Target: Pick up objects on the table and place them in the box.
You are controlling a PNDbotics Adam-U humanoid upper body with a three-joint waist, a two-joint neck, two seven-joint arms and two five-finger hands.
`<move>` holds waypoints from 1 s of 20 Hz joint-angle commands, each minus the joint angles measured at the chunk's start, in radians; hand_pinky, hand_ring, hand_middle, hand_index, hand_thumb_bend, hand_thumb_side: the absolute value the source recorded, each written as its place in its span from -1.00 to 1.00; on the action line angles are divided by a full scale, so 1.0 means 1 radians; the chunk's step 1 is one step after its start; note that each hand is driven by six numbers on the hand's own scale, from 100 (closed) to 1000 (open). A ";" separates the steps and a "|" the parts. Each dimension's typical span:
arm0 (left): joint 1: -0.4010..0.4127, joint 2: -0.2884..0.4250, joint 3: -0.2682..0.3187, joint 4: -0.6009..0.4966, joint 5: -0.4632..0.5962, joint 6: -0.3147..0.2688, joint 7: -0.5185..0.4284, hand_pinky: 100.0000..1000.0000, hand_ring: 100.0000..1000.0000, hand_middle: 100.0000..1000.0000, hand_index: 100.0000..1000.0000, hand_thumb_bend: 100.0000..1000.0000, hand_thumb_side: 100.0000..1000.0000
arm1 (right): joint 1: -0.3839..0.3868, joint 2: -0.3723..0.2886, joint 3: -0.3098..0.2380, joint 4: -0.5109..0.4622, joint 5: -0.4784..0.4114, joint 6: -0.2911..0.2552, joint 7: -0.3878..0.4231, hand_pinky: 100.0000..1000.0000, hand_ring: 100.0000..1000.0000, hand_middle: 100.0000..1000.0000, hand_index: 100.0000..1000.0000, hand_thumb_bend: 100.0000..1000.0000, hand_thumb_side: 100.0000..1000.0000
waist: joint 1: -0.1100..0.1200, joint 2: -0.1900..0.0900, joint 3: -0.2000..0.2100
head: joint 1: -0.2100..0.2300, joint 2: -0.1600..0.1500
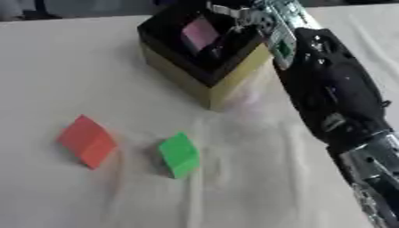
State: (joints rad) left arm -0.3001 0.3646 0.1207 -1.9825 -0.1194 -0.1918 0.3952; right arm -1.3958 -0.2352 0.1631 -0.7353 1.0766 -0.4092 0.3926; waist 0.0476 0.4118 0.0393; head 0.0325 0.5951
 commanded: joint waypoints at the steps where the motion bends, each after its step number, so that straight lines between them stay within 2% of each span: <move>1: -0.009 0.017 0.004 -0.017 0.001 -0.001 -0.004 0.29 0.36 0.38 0.29 -1.00 0.78 | -0.026 -0.001 -0.020 0.002 0.037 0.005 -0.033 0.52 0.57 0.33 0.49 -1.00 -0.61 | 0.001 -0.020 0.004 | -0.004 -0.014; 2: -0.009 0.017 0.004 -0.017 0.001 -0.001 -0.004 0.29 0.36 0.38 0.29 -1.00 0.78 | -0.028 0.001 -0.022 -0.002 0.042 0.004 -0.041 0.56 0.69 0.53 0.64 -0.84 -0.42 | 0.001 -0.020 0.005 | -0.004 -0.013; 3: -0.009 0.017 0.004 -0.017 0.001 -0.001 -0.004 0.29 0.36 0.38 0.29 -1.00 0.78 | -0.031 0.002 -0.021 -0.010 0.051 0.001 -0.046 0.60 0.77 0.64 0.71 -0.68 -0.30 | 0.001 -0.019 0.005 | -0.004 -0.012; 5: -0.009 0.018 0.003 -0.017 0.000 -0.001 -0.005 0.29 0.36 0.38 0.29 -1.00 0.78 | -0.036 0.002 -0.019 -0.026 0.080 0.001 -0.050 0.64 0.85 0.73 0.77 -0.49 -0.26 | 0.001 -0.020 0.004 | -0.003 -0.010; 7: -0.009 0.018 0.003 -0.017 0.000 -0.001 -0.006 0.29 0.36 0.38 0.29 -1.00 0.78 | -0.040 0.002 -0.020 -0.036 0.107 0.005 -0.050 0.64 0.86 0.74 0.78 -0.42 -0.25 | 0.001 -0.020 0.003 | -0.002 -0.009; 10: -0.008 0.019 0.003 -0.017 0.000 0.000 -0.006 0.29 0.36 0.38 0.29 -1.00 0.78 | -0.042 0.002 -0.026 -0.039 0.128 0.010 -0.046 0.64 0.85 0.73 0.76 -0.43 -0.27 | 0.001 -0.021 0.002 | -0.001 -0.008; 13: -0.007 0.018 0.004 -0.017 -0.001 0.002 -0.009 0.30 0.36 0.38 0.29 -1.00 0.78 | -0.041 0.002 -0.032 -0.046 0.117 0.009 -0.048 0.64 0.84 0.72 0.75 -0.53 -0.28 | 0.002 -0.023 0.001 | 0.001 -0.006; 20: -0.005 0.019 0.006 -0.017 -0.001 0.005 -0.010 0.30 0.35 0.38 0.29 -1.00 0.78 | -0.043 -0.036 -0.022 -0.153 -0.023 0.002 -0.033 0.62 0.80 0.66 0.73 -0.74 -0.33 | 0.001 -0.031 -0.007 | 0.009 0.004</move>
State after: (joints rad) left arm -0.2997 0.3646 0.1206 -1.9825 -0.1193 -0.1865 0.3873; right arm -1.4086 -0.2407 0.1413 -0.8446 1.0846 -0.4055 0.3555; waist 0.0473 0.4122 0.0308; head 0.0375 0.5973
